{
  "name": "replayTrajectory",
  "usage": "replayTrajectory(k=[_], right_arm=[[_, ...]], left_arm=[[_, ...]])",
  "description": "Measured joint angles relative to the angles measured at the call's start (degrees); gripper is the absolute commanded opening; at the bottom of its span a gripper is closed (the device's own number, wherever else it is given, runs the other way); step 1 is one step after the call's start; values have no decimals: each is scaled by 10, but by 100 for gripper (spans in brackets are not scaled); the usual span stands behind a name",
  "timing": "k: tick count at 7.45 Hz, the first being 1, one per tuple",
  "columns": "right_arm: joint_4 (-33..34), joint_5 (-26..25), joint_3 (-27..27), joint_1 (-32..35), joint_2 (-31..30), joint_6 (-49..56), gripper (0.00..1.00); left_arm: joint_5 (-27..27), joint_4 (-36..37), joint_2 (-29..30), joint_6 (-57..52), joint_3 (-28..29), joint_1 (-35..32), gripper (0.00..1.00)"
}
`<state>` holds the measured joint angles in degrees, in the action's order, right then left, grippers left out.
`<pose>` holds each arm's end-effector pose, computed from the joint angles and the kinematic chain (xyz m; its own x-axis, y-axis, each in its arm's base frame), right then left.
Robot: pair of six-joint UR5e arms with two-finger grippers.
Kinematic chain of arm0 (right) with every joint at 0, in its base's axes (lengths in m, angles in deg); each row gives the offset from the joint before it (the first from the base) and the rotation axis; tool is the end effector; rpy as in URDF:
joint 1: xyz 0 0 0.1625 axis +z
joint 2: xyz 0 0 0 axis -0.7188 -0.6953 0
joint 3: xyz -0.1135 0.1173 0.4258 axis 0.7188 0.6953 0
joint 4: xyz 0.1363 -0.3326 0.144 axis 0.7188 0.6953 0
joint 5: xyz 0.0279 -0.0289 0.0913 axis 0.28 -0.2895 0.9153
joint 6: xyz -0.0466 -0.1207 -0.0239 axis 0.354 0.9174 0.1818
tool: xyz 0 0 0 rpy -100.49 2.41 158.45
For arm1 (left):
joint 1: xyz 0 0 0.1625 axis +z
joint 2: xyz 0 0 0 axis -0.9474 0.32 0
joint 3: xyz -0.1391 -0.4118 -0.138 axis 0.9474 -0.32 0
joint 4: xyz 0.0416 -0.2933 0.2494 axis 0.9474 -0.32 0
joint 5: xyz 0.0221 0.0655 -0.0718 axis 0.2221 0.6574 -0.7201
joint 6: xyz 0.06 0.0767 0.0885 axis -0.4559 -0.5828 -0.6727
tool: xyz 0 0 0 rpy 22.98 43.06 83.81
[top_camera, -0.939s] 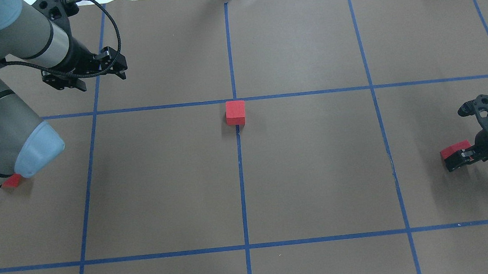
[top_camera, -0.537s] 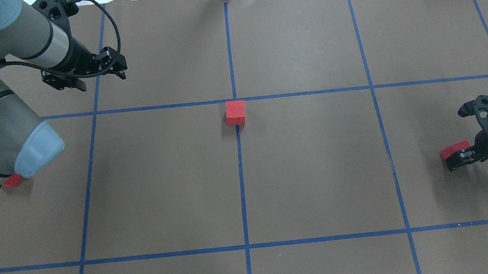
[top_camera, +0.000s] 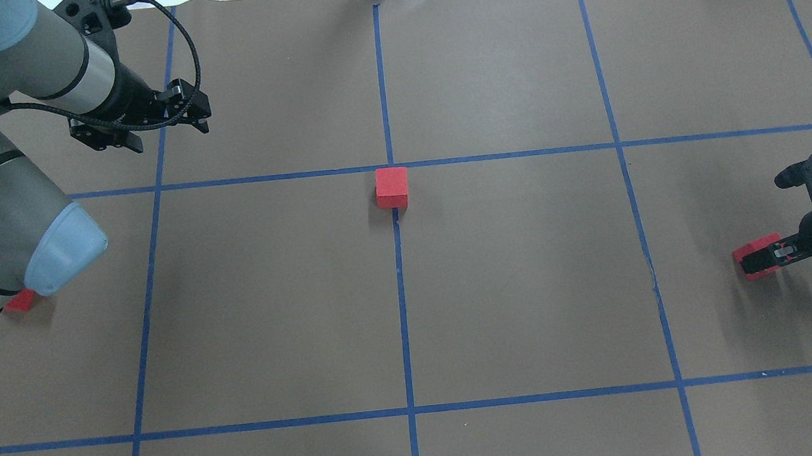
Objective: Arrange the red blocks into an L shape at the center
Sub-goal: 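Lower the right gripper and grasp the red cube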
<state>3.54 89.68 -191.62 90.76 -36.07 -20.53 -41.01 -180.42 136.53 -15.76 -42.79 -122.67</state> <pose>-0.2283 -0.3320 0.6405 0.7002 -0.2053 0.6838 0.0939 0.9759 0.1969 0.3432 -0.5472 0.3258 0.6045 -0.1488 -0.7826 0.2631 0.9646 0.0198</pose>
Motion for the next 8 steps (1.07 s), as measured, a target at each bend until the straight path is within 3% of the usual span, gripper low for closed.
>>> replayTrajectory(k=[3,6,8], right_arm=[[-54,-42,0,-20,-28,-14,96],[-77,-56,0,-46,-32,-66,85],[-79,-57,0,-49,-31,-73,69]], left_arm=[[-1,0,1,0,1,0,100],[-1,0,1,-1,2,0,100],[-1,0,1,-1,3,0,100]])
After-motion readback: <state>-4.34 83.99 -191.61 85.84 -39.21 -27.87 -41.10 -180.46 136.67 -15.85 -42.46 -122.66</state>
